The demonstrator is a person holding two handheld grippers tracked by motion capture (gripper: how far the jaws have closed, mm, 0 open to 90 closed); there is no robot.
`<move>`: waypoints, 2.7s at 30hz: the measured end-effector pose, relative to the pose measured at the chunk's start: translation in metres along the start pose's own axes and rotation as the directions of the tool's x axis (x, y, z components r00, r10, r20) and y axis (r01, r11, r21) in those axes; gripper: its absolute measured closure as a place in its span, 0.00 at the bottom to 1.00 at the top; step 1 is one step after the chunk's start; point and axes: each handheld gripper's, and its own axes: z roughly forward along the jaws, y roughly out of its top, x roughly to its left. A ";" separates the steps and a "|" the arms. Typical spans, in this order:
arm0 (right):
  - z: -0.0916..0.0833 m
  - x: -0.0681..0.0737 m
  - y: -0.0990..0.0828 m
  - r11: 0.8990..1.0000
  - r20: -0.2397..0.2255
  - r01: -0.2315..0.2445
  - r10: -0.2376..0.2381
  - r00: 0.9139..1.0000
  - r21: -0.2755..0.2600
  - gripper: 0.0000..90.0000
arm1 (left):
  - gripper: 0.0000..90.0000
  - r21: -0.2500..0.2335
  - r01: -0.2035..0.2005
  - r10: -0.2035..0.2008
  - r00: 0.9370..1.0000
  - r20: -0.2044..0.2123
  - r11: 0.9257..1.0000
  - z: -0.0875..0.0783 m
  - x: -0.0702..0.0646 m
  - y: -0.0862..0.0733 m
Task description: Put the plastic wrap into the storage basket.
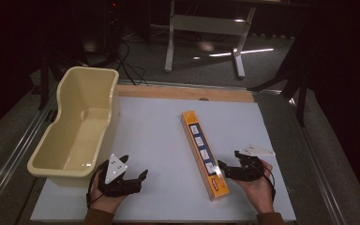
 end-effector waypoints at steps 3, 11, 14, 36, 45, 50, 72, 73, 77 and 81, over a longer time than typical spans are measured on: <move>0.010 0.009 0.013 1.000 0.008 0.009 -0.009 1.000 0.025 0.25 | 0.20 0.003 -0.005 0.005 1.000 -0.002 1.000 0.000 -0.001 0.000; 0.036 0.026 0.036 0.995 0.008 0.049 -0.050 0.999 0.082 0.25 | 0.19 -0.001 -0.012 0.012 1.000 -0.010 1.000 -0.001 -0.002 0.000; 0.041 0.027 0.042 0.994 0.008 0.044 -0.045 0.999 0.099 0.25 | 0.19 -0.001 -0.012 0.012 1.000 -0.011 1.000 0.000 -0.002 0.000; 0.101 0.030 0.083 0.939 0.011 0.026 -0.032 0.999 0.342 0.21 | 0.19 0.005 -0.009 0.009 1.000 -0.010 1.000 0.000 -0.002 0.000; 0.116 0.030 0.091 0.914 0.034 0.011 -0.027 0.999 0.405 0.24 | 0.19 0.004 -0.007 0.007 1.000 -0.007 1.000 0.000 -0.003 0.000; 0.127 0.030 0.093 0.882 0.034 0.015 -0.035 0.999 0.472 0.24 | 0.19 0.001 -0.006 0.006 1.000 -0.006 1.000 0.000 -0.003 0.000; 0.152 0.031 0.104 0.686 0.112 -0.108 0.039 0.993 0.720 0.39 | 0.18 -0.001 -0.002 0.002 1.000 -0.002 1.000 -0.001 -0.002 -0.001; 0.153 0.031 0.105 0.682 0.114 -0.112 0.043 0.993 0.723 0.40 | 0.18 -0.001 -0.002 0.002 1.000 -0.003 1.000 -0.001 -0.002 -0.001; 0.153 0.027 0.107 0.668 0.117 -0.143 0.084 0.990 0.731 0.41 | 0.18 0.000 -0.001 0.001 1.000 -0.003 1.000 -0.001 -0.002 -0.001; 0.152 0.024 0.107 0.668 0.116 -0.159 0.108 0.987 0.727 0.42 | 0.18 0.004 -0.003 0.003 1.000 -0.004 1.000 0.000 -0.003 -0.001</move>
